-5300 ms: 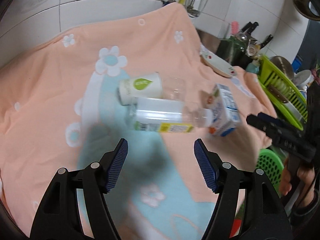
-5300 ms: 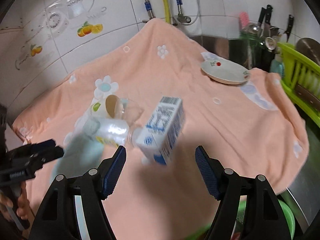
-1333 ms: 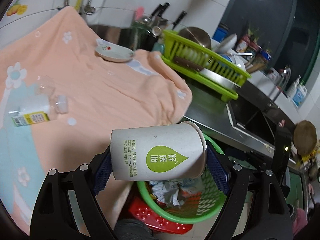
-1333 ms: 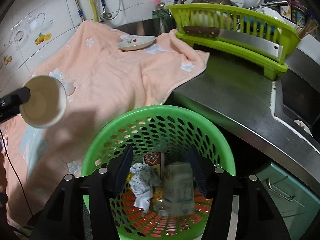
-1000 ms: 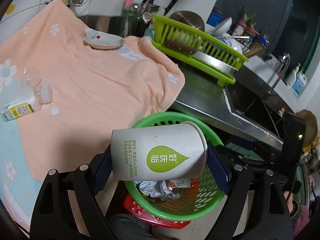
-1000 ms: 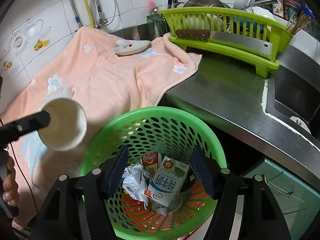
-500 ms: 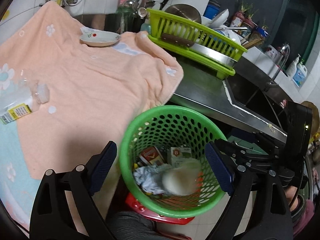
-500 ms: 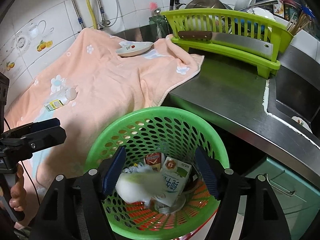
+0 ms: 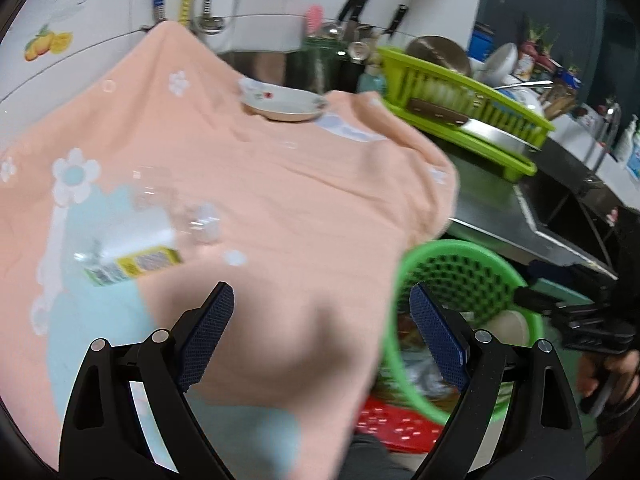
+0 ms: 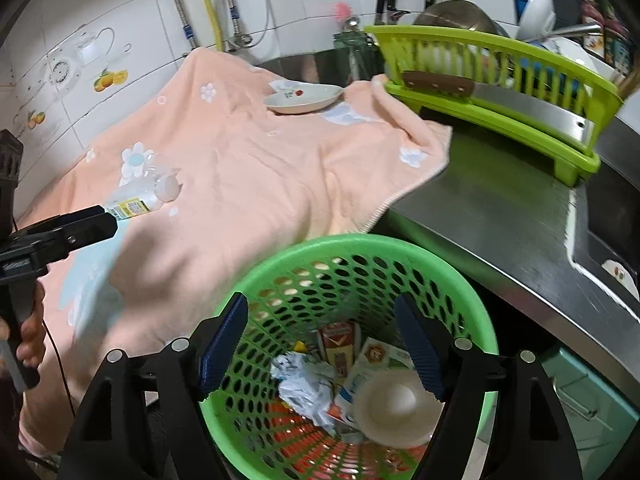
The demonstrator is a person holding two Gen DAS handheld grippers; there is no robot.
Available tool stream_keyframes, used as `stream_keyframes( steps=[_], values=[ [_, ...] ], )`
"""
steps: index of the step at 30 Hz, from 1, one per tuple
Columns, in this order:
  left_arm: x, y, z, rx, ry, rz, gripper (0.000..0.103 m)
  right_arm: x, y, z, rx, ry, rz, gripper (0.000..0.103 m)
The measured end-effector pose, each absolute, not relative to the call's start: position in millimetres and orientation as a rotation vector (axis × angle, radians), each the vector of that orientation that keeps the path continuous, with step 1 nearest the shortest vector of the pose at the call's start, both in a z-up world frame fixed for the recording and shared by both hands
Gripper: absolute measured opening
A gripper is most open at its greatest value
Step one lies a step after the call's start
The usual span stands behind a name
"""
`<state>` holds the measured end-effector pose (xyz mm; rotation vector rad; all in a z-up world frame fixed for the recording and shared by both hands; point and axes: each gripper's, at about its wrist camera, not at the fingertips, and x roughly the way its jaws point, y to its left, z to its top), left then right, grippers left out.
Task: Collect trash
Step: 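Move both grippers back over the clear plastic bottle and cup on the towel, then grasp the clear plastic bottle with the left gripper while the right gripper grasps the clear cup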
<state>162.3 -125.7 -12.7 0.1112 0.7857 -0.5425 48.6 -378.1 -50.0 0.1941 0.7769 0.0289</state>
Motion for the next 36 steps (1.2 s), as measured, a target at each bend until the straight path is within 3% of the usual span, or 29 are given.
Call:
stream_keyframes(
  steps=[9, 15, 36],
  values=[
    [227, -63, -16, 0.199, 0.773, -0.473, 0.089, 89, -348, -38, 0.163, 0.793, 0.111, 0.074],
    [266, -38, -25, 0.237, 0.787, -0.487, 0.094, 125, -320, -31, 0.129, 0.811, 0.173, 0.074],
    [326, -50, -68, 0.399, 0.917, -0.726, 0.098, 199, -266, -43, 0.035, 0.877, 0.268, 0.076]
  ],
)
